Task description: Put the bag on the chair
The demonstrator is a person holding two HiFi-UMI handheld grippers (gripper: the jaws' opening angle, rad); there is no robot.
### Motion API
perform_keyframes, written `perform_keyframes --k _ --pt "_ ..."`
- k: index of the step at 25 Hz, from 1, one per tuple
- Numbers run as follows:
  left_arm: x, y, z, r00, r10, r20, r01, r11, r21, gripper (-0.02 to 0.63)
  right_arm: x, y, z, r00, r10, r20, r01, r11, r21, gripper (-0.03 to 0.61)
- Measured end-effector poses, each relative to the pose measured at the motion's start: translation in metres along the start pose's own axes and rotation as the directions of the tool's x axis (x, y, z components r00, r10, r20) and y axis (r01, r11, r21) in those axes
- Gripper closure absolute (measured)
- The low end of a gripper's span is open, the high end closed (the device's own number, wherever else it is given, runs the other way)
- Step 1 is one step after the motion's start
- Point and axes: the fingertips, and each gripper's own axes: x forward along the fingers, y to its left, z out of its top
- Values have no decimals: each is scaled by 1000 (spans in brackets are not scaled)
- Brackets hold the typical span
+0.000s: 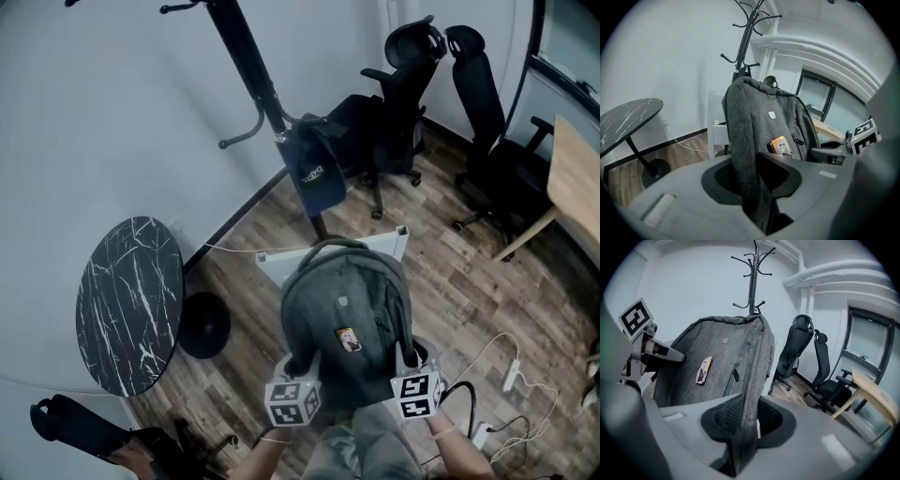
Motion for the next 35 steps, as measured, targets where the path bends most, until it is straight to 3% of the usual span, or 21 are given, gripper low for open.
perform_keyframes --k 16,27,35 --pt "60 25 -16 996 85 -20 -86 996 -25 492 64 -7 -18 1000 24 -13 -25 999 -26 499" --pt "93 41 -26 994 88 -65 -87 996 7 489 101 -8 -28 998 41 -55 -43 998 -46 491" --pt "111 51 -34 993 73 -97 -71 997 24 486 122 -10 -38 993 61 -102 -63 998 -9 483"
